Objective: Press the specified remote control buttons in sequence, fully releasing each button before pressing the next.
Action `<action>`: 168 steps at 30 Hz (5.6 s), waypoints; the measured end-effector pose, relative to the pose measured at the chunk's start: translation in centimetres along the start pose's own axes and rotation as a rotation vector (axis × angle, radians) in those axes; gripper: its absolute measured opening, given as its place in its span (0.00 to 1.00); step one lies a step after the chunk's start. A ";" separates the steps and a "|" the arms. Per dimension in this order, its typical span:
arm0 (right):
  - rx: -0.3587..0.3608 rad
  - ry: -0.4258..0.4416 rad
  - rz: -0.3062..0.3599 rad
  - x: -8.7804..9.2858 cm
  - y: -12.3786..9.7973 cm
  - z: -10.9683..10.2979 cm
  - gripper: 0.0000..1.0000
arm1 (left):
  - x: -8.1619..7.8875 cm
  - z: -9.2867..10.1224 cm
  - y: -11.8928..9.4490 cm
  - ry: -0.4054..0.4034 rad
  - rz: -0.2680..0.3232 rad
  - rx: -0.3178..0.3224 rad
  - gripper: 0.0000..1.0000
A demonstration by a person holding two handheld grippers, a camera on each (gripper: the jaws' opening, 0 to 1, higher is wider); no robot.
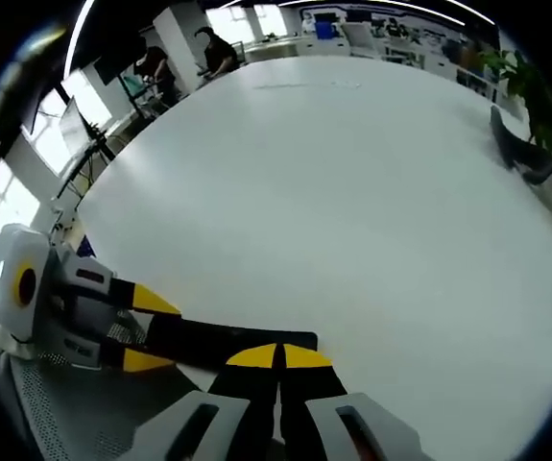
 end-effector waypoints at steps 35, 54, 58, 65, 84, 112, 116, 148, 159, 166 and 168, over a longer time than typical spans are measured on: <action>-0.048 0.013 -0.026 0.2 0.1 -0.7 0.00 | 0.0 0.1 0.0 -0.001 0.001 0.000 0.24; -0.063 0.032 -0.013 0.3 0.2 -0.5 0.00 | 0.0 0.0 0.1 0.001 0.001 0.001 0.24; -0.075 0.062 -0.016 0.3 0.2 -0.3 0.00 | 0.0 0.0 0.1 0.003 0.003 0.001 0.24; -0.072 0.057 -0.024 0.2 0.1 -0.6 0.00 | -0.1 0.1 0.1 0.008 -0.002 0.000 0.24; -0.079 -0.030 0.001 -0.1 0.5 -1.3 0.00 | -0.1 0.4 0.2 0.019 0.008 0.014 0.24; -0.038 -0.147 0.012 0.1 0.8 -1.7 0.00 | -0.1 0.4 0.2 0.019 0.012 0.017 0.24; -0.032 -0.160 0.011 0.1 0.8 -1.7 0.00 | -0.1 0.4 0.2 0.019 0.012 0.017 0.24; -0.124 -0.023 -0.051 0.1 0.1 -2.0 0.00 | -0.1 0.4 0.2 0.020 0.012 0.017 0.24; -0.118 -0.046 -0.072 0.2 0.4 -2.1 0.00 | -0.1 0.4 0.2 0.019 0.013 0.018 0.24; -0.140 0.001 -0.068 0.4 0.5 -1.8 0.00 | -0.1 0.4 0.2 0.023 0.015 0.020 0.24; -0.138 0.000 -0.069 0.4 0.5 -1.8 0.00 | -0.1 0.4 0.2 0.024 0.015 0.020 0.24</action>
Point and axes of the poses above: the point that each gripper's makers call its tool centre point, and the gripper's own axes: y roughly forward along the fingers, z roughly to its right, x roughly out of its underside, the point moved 9 cm from there along -y, roughly backward along the fingers, and after that the axes turned 5 degrees about -y, right-handed, at the moved point
